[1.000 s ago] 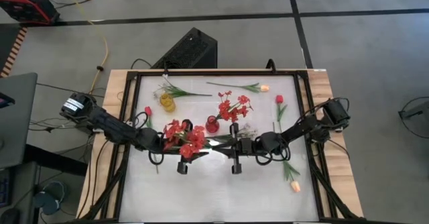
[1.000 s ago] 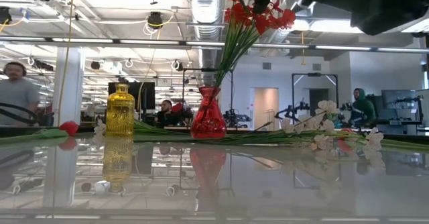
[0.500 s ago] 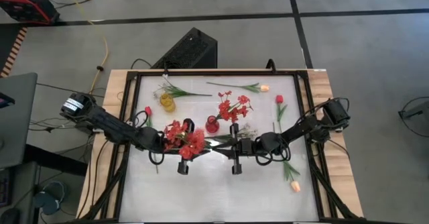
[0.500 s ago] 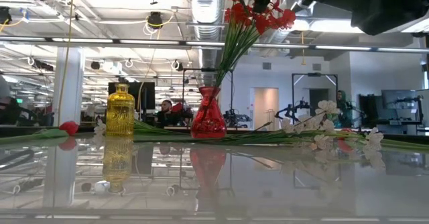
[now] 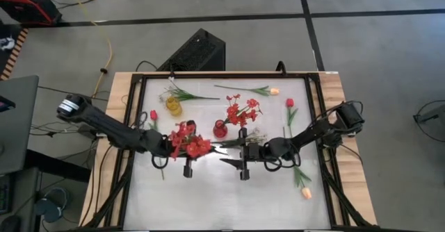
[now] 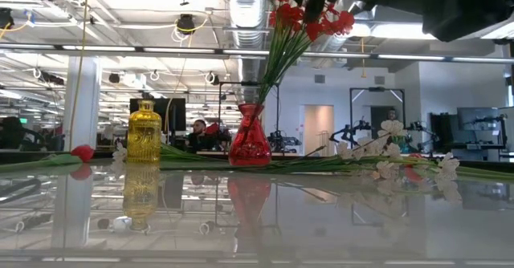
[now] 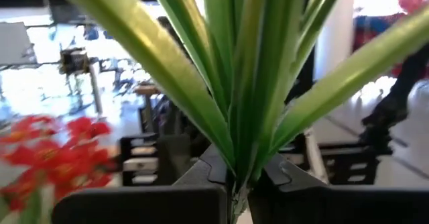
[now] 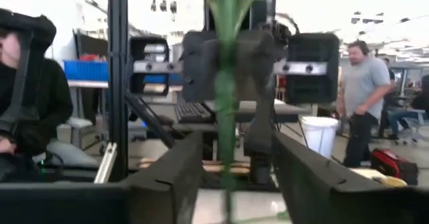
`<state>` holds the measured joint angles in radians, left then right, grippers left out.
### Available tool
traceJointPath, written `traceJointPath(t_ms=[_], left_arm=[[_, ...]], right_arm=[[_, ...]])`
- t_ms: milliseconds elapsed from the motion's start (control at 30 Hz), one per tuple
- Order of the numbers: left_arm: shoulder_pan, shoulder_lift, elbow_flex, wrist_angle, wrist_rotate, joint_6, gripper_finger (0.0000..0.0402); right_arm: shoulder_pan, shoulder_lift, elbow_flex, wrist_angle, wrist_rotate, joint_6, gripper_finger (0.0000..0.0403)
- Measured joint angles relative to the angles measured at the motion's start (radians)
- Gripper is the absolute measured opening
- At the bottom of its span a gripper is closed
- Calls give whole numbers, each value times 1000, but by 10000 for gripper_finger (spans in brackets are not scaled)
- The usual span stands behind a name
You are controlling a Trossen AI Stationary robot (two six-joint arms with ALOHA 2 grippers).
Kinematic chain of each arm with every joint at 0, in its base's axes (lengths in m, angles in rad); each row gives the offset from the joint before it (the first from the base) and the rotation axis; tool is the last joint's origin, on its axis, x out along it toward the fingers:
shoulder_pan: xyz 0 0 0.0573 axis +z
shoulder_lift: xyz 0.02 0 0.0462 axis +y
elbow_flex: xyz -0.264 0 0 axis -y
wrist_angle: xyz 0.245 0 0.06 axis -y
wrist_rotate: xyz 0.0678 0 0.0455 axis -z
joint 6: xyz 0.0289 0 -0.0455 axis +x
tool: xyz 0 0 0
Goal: Sort flowers into vase by color
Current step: Put the orange flowers into the red vase
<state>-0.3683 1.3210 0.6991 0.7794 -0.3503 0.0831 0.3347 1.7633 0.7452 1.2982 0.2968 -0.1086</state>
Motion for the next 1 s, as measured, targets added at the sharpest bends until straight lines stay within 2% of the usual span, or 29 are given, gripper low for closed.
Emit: traceJointPath(t_ms=[133, 233, 333, 500, 667, 833, 1000], left_arm=[[8, -102, 0, -192, -74, -17, 3], [32, -167, 0, -307, -126, -5, 3], [87, -199, 0, -366, -127, 13, 3], [232, -196, 0, -408, -52, 27, 2], [361, -183, -1, -395, 63, -27, 2], [424, -137, -1, -357, 135, -42, 2], [463, -65, -1, -305, 159, -42, 2]], right_arm=[[12, -57, 0, -153, 2, 8, 253], [30, -102, 0, -287, 2, 62, 257], [51, -135, 0, -385, 2, 109, 257], [87, -140, 0, -458, 2, 153, 258], [113, -140, 0, -499, 1, 156, 258], [124, -140, 0, -515, 1, 154, 258], [124, -140, 0, -537, 1, 154, 258]])
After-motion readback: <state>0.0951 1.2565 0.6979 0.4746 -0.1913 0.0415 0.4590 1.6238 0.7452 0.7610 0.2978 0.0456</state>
